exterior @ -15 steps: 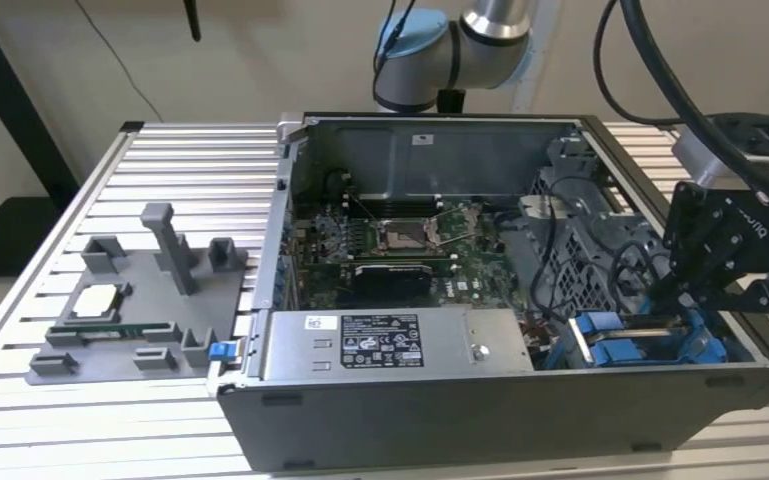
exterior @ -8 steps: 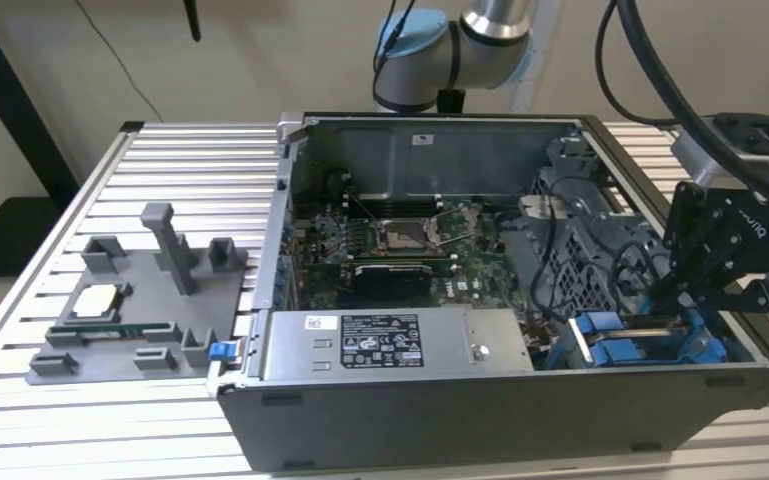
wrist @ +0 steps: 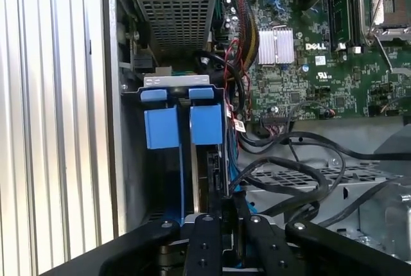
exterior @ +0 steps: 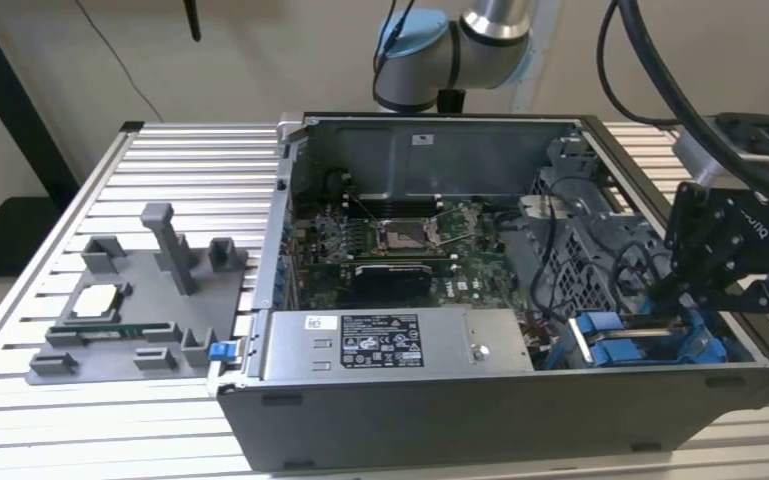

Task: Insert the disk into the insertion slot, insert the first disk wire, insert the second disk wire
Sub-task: 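Insert the first disk wire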

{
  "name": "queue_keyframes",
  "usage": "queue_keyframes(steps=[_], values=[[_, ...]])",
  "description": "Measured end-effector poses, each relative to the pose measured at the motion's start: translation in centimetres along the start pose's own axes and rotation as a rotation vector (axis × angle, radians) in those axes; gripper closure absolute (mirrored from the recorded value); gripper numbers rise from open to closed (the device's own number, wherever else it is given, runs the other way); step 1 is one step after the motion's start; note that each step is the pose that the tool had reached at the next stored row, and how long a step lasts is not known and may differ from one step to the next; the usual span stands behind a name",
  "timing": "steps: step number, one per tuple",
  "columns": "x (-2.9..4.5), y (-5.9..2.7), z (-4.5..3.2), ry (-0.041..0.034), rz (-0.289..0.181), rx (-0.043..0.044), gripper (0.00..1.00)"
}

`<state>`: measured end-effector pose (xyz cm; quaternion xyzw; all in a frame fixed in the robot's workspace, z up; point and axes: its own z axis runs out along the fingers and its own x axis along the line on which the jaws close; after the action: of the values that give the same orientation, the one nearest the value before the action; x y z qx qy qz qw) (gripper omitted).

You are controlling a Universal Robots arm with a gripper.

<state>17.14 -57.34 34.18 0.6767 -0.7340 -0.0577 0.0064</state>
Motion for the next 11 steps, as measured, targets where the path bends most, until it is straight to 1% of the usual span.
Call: queue_keyframes(steps=[3, 7, 11], values=[[0.18, -0.01, -0.02, 0.0001, 0.001, 0.0001, 1.00], [0.21, 0.34, 0.04, -0.0003, 0.002, 0.0007, 1.00], [0.20, 0.34, 0.08, -0.0001, 0.002, 0.0010, 1.00]])
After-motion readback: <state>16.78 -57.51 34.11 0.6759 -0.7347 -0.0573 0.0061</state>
